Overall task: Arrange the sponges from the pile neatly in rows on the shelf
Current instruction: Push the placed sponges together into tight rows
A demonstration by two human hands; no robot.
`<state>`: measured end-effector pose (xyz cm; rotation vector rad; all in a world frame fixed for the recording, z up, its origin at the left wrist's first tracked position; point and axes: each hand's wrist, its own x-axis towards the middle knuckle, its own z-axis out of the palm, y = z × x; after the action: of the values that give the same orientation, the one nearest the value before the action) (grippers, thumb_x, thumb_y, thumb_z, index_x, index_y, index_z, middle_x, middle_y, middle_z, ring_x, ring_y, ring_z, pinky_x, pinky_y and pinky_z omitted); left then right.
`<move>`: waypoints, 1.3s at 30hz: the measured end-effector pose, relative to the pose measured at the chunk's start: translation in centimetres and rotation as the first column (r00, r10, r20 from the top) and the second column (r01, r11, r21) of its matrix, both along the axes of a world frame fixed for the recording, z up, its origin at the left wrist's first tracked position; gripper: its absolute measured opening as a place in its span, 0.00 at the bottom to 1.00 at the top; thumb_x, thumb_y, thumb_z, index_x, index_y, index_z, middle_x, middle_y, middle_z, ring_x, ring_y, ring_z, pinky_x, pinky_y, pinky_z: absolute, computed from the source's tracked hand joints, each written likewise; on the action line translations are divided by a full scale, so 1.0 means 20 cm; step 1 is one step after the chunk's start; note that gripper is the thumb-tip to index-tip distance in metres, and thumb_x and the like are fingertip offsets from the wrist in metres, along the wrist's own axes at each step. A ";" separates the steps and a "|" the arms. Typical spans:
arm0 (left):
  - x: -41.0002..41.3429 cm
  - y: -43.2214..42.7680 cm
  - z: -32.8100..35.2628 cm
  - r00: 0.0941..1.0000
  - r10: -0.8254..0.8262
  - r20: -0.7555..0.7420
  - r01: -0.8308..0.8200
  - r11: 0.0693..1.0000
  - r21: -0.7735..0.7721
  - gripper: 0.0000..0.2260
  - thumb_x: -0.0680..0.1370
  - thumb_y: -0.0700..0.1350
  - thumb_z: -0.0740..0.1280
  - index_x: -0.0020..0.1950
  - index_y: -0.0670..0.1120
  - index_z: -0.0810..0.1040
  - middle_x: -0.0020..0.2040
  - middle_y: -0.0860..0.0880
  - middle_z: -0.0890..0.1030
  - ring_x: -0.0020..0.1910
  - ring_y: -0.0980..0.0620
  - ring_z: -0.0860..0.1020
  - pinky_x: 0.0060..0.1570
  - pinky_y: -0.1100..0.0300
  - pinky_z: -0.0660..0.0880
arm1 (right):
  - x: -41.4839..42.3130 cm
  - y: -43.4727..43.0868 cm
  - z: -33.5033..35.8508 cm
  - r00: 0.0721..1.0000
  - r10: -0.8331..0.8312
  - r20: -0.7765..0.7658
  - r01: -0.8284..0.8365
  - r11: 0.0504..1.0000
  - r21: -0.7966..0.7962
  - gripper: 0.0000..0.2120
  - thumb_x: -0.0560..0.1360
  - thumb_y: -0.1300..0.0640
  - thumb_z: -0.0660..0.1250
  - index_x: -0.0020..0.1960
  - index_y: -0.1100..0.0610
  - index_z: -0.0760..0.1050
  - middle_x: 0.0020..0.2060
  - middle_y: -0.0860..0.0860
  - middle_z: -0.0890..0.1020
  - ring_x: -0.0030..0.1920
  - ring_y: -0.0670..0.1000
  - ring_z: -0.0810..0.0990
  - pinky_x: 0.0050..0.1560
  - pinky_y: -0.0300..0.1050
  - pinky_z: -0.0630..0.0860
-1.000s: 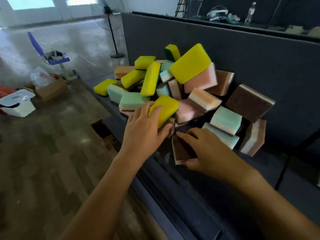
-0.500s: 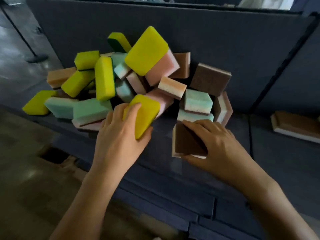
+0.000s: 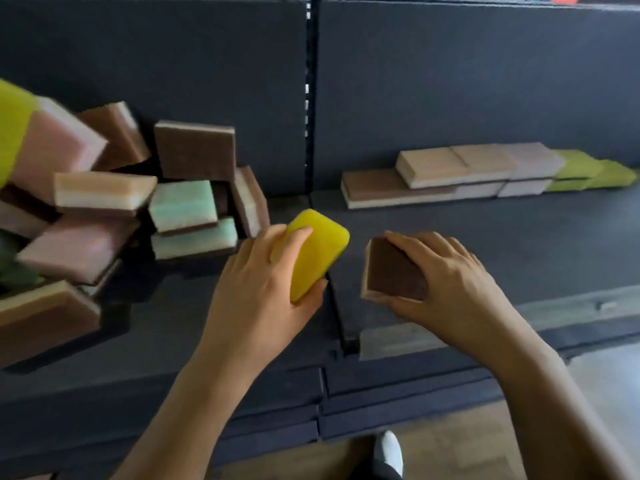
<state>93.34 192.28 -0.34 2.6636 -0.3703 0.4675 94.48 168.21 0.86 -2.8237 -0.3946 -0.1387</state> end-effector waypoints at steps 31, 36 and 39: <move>0.36 -1.18 -0.20 0.977 0.066 -0.201 -0.034 0.987 0.159 0.27 0.71 0.58 0.69 0.66 0.50 0.67 0.61 0.48 0.74 0.53 0.45 0.78 0.49 0.51 0.76 | 0.48 -1.06 0.07 0.982 0.188 0.019 -0.188 0.982 0.013 0.42 0.66 0.25 0.55 0.74 0.46 0.64 0.64 0.47 0.74 0.61 0.54 0.72 0.58 0.53 0.72; 0.34 -1.14 -0.19 0.974 0.050 -0.220 -0.018 0.989 0.143 0.30 0.70 0.64 0.64 0.69 0.53 0.65 0.65 0.49 0.72 0.59 0.46 0.75 0.55 0.49 0.74 | 0.50 -0.99 0.04 0.969 0.247 0.011 -0.247 0.969 -0.001 0.38 0.69 0.28 0.60 0.74 0.45 0.63 0.64 0.46 0.74 0.62 0.52 0.72 0.59 0.50 0.70; 0.34 -1.09 -0.18 0.974 0.021 -0.224 0.000 0.995 0.097 0.34 0.70 0.67 0.63 0.71 0.54 0.61 0.69 0.50 0.69 0.66 0.46 0.72 0.61 0.49 0.70 | 0.51 -0.95 0.04 0.967 0.253 0.015 -0.253 0.967 -0.003 0.39 0.68 0.27 0.57 0.74 0.45 0.63 0.64 0.46 0.74 0.62 0.52 0.72 0.58 0.50 0.70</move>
<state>100.07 170.39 -4.03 2.7757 -0.3173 0.1510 104.64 149.23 1.76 -2.7442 -0.7533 -0.1058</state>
